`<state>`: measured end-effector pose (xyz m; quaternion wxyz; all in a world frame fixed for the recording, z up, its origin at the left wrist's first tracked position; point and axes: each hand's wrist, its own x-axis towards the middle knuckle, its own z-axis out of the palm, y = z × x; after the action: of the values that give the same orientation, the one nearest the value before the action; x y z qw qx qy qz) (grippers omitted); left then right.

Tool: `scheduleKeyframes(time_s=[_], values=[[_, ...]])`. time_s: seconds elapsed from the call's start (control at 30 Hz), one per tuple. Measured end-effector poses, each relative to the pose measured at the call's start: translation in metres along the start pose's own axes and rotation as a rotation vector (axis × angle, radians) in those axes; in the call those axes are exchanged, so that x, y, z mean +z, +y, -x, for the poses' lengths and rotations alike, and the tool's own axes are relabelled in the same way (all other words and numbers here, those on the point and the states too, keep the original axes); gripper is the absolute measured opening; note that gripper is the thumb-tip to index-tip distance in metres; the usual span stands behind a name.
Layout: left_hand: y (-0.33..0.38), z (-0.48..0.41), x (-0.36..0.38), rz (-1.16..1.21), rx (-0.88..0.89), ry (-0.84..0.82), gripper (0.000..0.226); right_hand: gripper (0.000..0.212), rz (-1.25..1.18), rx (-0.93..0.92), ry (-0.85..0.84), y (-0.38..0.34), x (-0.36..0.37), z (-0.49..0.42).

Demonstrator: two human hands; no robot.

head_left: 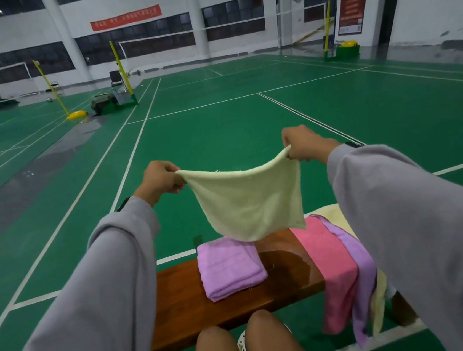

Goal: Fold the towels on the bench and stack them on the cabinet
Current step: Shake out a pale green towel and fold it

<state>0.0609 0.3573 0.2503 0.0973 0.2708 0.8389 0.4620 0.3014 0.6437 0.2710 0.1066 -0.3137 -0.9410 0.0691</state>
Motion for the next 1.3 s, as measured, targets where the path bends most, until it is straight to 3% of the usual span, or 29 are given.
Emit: scheduleKeyframes(time_s=[0.1, 0.4, 0.57, 0.63, 0.97, 1.17, 1.3], values=[[-0.002, -0.003, 0.0, 0.184, -0.046, 0.022, 0.022, 0.016, -0.007, 0.041, 0.021, 0.006, -0.004, -0.006], [-0.005, -0.007, 0.01, 0.202, -0.072, -0.027, 0.001, 0.012, 0.006, 0.148, 0.072, 0.014, -0.006, -0.003], [0.006, -0.004, 0.021, -0.082, 0.066, 0.131, 0.012, 0.015, 0.119, 0.123, 0.076, 0.018, -0.006, 0.007], [0.012, -0.004, 0.024, -0.096, 0.108, 0.166, 0.021, 0.017, 0.192, 0.096, 0.093, 0.02, -0.005, 0.008], [0.021, -0.009, 0.043, -0.355, 0.305, 0.193, 0.02, 0.016, 0.271, 0.091, 0.204, 0.044, -0.001, 0.01], [0.025, -0.015, 0.083, -0.53, 0.313, 0.117, 0.028, 0.014, 0.14, 0.2, 0.142, 0.071, 0.009, 0.011], [0.027, -0.024, 0.104, -0.511, 0.291, 0.148, 0.023, 0.016, -0.124, 0.364, 0.158, 0.095, 0.017, 0.002]])
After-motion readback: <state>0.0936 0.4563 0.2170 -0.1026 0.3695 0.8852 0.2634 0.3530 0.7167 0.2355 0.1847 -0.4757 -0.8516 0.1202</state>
